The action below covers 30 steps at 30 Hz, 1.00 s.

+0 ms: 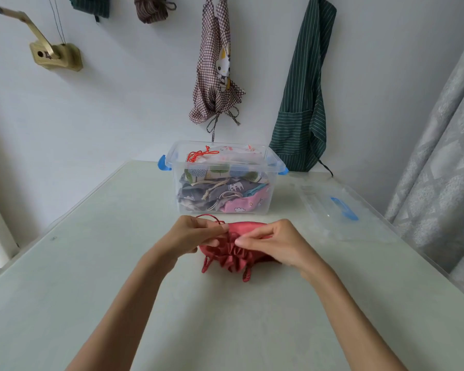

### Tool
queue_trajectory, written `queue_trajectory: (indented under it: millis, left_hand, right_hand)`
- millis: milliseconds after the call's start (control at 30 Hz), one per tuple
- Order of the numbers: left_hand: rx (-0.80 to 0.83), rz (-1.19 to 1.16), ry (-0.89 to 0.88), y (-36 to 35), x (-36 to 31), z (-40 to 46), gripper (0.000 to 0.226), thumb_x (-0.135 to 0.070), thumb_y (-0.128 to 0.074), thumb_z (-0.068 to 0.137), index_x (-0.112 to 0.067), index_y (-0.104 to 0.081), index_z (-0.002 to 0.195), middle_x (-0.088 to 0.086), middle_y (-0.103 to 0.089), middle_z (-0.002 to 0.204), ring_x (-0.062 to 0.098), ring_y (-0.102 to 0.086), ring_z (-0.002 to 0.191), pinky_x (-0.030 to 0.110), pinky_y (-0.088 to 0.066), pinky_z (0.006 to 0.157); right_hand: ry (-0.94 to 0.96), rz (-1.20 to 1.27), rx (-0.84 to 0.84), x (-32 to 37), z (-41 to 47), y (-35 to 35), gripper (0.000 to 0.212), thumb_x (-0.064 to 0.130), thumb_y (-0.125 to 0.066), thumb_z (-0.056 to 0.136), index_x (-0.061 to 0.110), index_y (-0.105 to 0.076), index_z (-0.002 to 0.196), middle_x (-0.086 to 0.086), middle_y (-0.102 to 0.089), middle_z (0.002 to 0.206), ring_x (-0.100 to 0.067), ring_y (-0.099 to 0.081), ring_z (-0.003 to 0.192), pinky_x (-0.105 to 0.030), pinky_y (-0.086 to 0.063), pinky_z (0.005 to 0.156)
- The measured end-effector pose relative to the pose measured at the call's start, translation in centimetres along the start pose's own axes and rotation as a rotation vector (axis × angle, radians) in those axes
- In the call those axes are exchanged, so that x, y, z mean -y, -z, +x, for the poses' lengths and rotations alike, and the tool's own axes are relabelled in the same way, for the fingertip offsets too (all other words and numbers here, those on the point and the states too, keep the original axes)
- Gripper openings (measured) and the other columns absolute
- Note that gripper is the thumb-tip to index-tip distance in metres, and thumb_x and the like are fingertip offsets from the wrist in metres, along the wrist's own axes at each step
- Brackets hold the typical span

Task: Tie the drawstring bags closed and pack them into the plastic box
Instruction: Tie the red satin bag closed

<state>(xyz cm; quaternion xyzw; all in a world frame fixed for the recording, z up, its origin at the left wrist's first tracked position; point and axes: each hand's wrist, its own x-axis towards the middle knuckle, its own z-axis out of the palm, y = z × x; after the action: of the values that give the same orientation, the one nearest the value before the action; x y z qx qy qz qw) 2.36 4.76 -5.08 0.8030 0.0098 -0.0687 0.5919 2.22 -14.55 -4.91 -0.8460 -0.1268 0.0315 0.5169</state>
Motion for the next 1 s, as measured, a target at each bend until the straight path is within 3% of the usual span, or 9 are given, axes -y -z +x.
queue_trajectory:
  millis: [100,200,300,367,433,500,600,833,1000]
  left_hand:
    - [0.028,-0.044,-0.043,-0.7,0.0,0.2,0.022,-0.029,-0.062,0.090,-0.014,-0.056,0.075,-0.001,-0.073,0.088,-0.005,-0.056,0.049,0.011,-0.024,0.040]
    - [0.110,-0.155,-0.048,-1.0,-0.1,0.0,0.021,-0.028,-0.054,0.095,-0.007,-0.052,0.096,0.000,-0.074,0.104,0.000,-0.060,0.052,0.014,-0.021,0.040]
    - [0.163,-0.193,-0.036,-1.2,-0.1,-0.3,0.018,-0.026,-0.050,0.097,-0.010,-0.045,0.092,-0.005,-0.075,0.095,0.002,-0.057,0.050,0.016,-0.020,0.042]
    - [0.158,-0.163,-0.051,-1.3,-0.3,-0.4,0.018,-0.026,-0.052,0.096,-0.011,-0.051,0.088,-0.010,-0.070,0.070,0.001,-0.046,0.043,0.013,-0.021,0.040]
    - [0.142,-0.121,-0.090,-1.2,-0.3,-0.3,0.022,-0.029,-0.057,0.093,-0.014,-0.057,0.076,-0.004,-0.053,0.056,0.003,-0.035,0.040,0.011,-0.024,0.040]
    - [0.134,-0.091,-0.127,-1.2,-0.4,-0.3,0.026,-0.032,-0.063,0.088,-0.018,-0.061,0.066,0.007,-0.043,0.063,0.004,-0.031,0.042,0.012,-0.023,0.041]
    - [0.158,-0.024,-0.140,-1.2,-0.4,-0.4,0.024,-0.033,-0.067,0.085,-0.018,-0.065,0.067,0.001,-0.046,0.061,0.004,-0.032,0.044,0.015,-0.021,0.045]
    - [0.100,0.062,-0.107,-1.3,-0.9,-0.5,0.024,-0.037,-0.070,0.082,-0.019,-0.070,0.064,-0.007,-0.044,0.050,0.003,-0.031,0.042,0.018,-0.019,0.046]
    - [0.278,0.192,-0.128,-2.5,-1.6,-0.8,0.038,-0.041,-0.070,0.080,-0.026,-0.059,0.047,-0.006,-0.034,0.054,0.011,-0.025,0.054,0.025,-0.017,0.052]
  right_hand:
    - [-0.011,-0.257,0.016,-1.8,0.4,-1.7,0.007,0.025,-0.083,0.066,0.025,-0.078,0.070,0.006,-0.070,0.064,-0.001,-0.054,0.058,-0.023,-0.044,0.062]
    - [-0.063,-0.324,0.032,-2.9,0.5,-2.3,0.011,0.027,-0.082,0.067,0.020,-0.078,0.073,0.004,-0.067,0.062,-0.003,-0.048,0.056,-0.025,-0.037,0.059]
    - [-0.084,-0.162,0.069,-2.2,0.7,-1.3,0.006,0.014,-0.081,0.070,0.017,-0.075,0.070,0.005,-0.060,0.060,0.001,-0.046,0.053,-0.020,-0.038,0.063]
    - [-0.078,-0.016,0.069,-1.1,0.5,0.0,0.012,0.007,-0.077,0.074,0.015,-0.067,0.075,0.005,-0.062,0.068,0.008,-0.053,0.056,-0.010,-0.041,0.066]
    - [-0.110,0.061,0.066,-0.3,0.1,1.3,0.016,0.016,-0.076,0.077,0.014,-0.062,0.085,-0.003,-0.070,0.084,0.001,-0.062,0.074,-0.014,-0.044,0.075]
    - [-0.136,-0.025,0.077,0.0,-0.4,2.3,0.021,0.031,-0.074,0.078,0.014,-0.066,0.089,-0.003,-0.073,0.085,-0.006,-0.062,0.088,-0.022,-0.043,0.082]
    - [-0.105,-0.159,0.061,-0.3,-0.6,3.0,0.022,0.038,-0.076,0.075,0.017,-0.076,0.080,-0.018,-0.070,0.081,-0.015,-0.065,0.082,-0.027,-0.047,0.085]
    - [-0.054,-0.346,0.107,0.5,-0.8,3.1,0.017,0.045,-0.075,0.073,0.028,-0.077,0.068,-0.006,-0.066,0.063,-0.010,-0.053,0.064,-0.027,-0.040,0.067]
    - [-0.133,-0.354,0.313,3.3,-2.6,4.8,0.033,0.051,-0.063,0.081,0.025,-0.073,0.062,0.008,-0.040,0.048,-0.004,-0.036,0.048,-0.013,-0.029,0.053]
